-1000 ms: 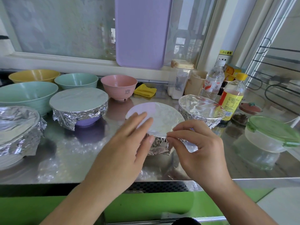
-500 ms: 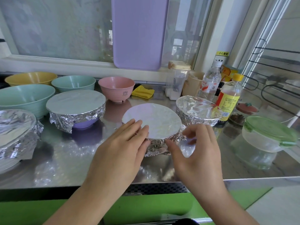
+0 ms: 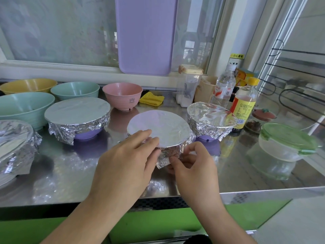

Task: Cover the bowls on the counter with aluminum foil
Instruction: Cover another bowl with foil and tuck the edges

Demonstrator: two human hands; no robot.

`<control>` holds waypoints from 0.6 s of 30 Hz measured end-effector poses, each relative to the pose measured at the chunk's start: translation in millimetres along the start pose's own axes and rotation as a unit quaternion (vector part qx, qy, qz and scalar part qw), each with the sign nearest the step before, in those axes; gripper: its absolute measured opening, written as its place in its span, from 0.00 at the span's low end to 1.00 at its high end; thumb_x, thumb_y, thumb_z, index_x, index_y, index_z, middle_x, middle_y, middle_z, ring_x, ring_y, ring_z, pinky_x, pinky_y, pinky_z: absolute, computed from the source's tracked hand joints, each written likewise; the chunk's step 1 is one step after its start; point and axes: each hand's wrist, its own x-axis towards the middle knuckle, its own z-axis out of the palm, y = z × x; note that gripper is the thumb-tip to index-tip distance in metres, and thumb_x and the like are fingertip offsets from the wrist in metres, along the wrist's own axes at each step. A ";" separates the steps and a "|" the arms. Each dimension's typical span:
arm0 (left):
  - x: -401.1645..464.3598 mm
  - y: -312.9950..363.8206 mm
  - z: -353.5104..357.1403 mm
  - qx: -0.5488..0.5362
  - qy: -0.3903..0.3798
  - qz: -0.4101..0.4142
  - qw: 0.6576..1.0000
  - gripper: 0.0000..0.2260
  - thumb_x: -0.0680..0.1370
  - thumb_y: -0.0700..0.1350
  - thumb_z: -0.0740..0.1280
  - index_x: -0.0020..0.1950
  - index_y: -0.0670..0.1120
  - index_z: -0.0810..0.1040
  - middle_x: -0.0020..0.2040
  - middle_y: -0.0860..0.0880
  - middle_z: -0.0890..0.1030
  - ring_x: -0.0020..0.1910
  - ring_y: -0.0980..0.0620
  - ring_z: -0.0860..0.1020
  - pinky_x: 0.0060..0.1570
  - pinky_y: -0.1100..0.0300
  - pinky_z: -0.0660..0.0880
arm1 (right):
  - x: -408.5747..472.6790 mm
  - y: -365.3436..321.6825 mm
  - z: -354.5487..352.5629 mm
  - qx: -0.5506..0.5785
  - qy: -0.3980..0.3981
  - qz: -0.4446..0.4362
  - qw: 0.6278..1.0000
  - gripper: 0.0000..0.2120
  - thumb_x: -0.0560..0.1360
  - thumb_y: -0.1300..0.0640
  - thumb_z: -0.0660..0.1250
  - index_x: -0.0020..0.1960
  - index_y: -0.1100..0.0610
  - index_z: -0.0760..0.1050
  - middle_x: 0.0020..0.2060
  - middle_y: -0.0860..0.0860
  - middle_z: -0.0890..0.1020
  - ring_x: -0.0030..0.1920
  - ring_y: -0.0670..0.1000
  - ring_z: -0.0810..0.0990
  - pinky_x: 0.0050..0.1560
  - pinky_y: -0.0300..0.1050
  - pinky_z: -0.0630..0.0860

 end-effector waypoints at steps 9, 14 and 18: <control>76.9 -3.8 -5.9 -0.089 -0.223 -0.026 0.970 0.47 0.68 0.78 0.67 0.82 0.65 0.56 0.84 0.60 0.48 0.83 0.55 0.49 0.80 0.50 0.52 | 0.8 -1.4 -5.4 0.022 -0.049 0.000 0.999 0.17 0.77 0.67 0.71 0.43 0.47 0.71 0.30 0.53 0.83 0.35 0.59 0.86 0.44 0.65 0.83; 119.1 -14.5 21.7 -0.041 -0.381 -0.050 0.922 0.60 0.55 0.89 0.57 0.83 0.67 0.45 0.86 0.57 0.44 0.85 0.50 0.43 0.80 0.37 0.49 | 5.7 -2.6 -7.3 0.026 -0.086 0.009 0.996 0.14 0.78 0.68 0.70 0.45 0.50 0.72 0.31 0.53 0.80 0.35 0.60 0.86 0.41 0.68 0.82; 123.6 -17.9 32.4 -0.014 -0.386 -0.033 0.922 0.63 0.54 0.91 0.52 0.84 0.62 0.50 0.85 0.57 0.52 0.84 0.52 0.50 0.79 0.38 0.55 | 8.5 -3.0 -3.3 0.044 -0.067 0.019 0.997 0.15 0.77 0.63 0.73 0.46 0.46 0.72 0.37 0.53 0.83 0.37 0.56 0.87 0.45 0.65 0.84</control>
